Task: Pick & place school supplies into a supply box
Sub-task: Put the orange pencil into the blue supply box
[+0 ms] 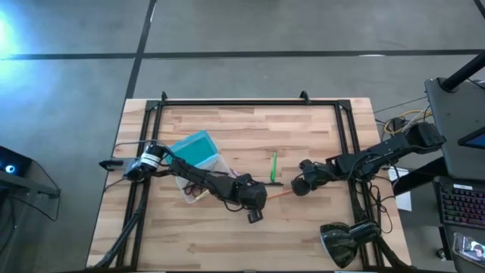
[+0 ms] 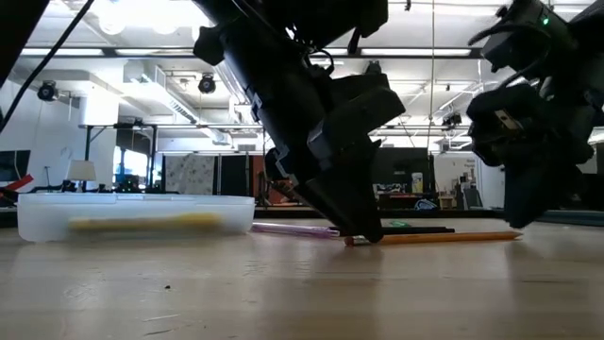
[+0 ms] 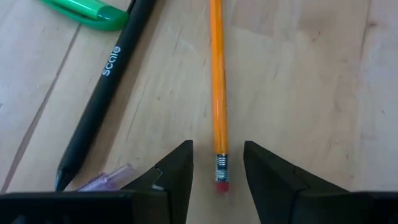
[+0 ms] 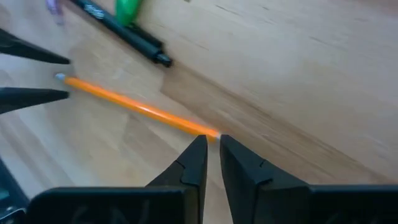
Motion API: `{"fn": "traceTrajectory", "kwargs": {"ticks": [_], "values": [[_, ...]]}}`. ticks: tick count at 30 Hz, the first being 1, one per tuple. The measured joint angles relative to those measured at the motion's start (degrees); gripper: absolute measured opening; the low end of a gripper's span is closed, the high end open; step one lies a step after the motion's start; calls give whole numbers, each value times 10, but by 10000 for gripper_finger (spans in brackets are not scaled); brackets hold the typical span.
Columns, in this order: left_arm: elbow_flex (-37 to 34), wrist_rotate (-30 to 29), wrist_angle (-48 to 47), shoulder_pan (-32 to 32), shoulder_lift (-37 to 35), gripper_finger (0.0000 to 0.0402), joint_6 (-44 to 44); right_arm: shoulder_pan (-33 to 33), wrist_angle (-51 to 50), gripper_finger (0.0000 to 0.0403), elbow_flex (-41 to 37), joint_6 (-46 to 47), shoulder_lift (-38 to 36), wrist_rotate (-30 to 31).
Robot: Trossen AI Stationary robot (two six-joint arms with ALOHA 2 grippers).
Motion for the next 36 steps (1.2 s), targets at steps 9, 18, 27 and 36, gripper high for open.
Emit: {"fn": "traceTrajectory", "kwargs": {"ticks": [9, 18, 27, 36], "values": [[0, 3, 1, 0, 0, 126, -3, 0, 5, 38, -5, -1, 6, 0], [0, 4, 13, 6, 0, 126, -3, 0, 7, 38, -6, -4, 14, 0], [2, 16, 16, 16, 0, 106, -3, 0, 6, 38, -5, -6, 14, 0], [9, 16, 15, 17, 0, 16, 6, 0, 14, 38, -6, -6, 14, 0]]}}
